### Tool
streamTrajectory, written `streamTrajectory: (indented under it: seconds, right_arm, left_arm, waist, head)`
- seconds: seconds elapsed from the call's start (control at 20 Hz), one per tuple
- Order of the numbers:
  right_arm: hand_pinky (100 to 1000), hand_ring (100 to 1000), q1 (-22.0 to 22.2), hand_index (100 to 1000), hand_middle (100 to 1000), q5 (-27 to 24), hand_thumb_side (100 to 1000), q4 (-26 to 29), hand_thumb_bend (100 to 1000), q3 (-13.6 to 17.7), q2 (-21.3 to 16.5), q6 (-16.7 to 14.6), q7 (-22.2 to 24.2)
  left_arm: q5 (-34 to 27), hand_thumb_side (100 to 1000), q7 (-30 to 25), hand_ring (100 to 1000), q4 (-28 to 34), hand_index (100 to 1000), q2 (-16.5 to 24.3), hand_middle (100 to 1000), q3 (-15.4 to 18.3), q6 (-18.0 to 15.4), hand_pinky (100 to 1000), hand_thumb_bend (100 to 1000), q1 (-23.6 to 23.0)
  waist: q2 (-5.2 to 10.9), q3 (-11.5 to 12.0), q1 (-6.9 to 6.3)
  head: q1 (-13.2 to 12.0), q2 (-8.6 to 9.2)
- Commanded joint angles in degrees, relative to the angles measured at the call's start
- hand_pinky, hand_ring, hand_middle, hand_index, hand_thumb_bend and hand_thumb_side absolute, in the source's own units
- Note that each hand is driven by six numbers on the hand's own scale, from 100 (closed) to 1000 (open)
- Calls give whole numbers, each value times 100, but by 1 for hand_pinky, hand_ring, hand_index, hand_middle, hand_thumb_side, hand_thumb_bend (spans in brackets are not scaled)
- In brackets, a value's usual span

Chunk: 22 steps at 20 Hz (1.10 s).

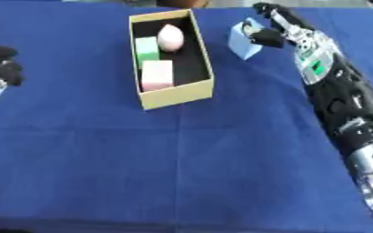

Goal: Pick up objects on the table and place them in the box.

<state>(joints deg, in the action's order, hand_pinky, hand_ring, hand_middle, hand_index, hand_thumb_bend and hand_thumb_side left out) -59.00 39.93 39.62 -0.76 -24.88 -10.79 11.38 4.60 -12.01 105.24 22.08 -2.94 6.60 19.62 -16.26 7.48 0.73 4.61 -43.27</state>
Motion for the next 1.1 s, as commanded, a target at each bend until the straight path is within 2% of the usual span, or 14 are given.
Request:
streamTrajectory:
  seconds: [0.05,0.35,0.8,0.9,1.1]
  right_arm:
    - [871,954,-123,991,919,-6,722,75,100,-26,-67,-43,104]
    - [877,962,-120,997,929,331,712,167,100,-92,-56,-225,429]
    - [866,952,-60,996,920,661,703,35,100,-55,8,-206,552]
    - [855,939,-45,995,908,695,691,0,100,-47,16,-200,544]
    - [799,870,-19,983,824,702,618,-42,100,-16,11,-186,489]
  left_arm:
    - [12,523,-22,604,54,773,57,581,27,-9,647,264,59]
    - [14,525,-40,605,43,774,56,581,29,-10,649,260,57]
    - [13,527,-62,606,47,774,53,582,30,-15,650,254,55]
    - [11,528,-67,606,50,774,49,582,29,-17,651,253,59]
    - [10,528,-73,607,52,774,50,584,28,-20,651,251,61]
  waist:
    - [111,-7,52]
    - [118,-23,48]
    - [107,-23,39]
    - [103,-22,36]
    - [99,-25,32]
  head:
    - [-6,-32]
    - [-12,-40]
    - [-8,-36]
    - [-11,-37]
    - [-17,-38]
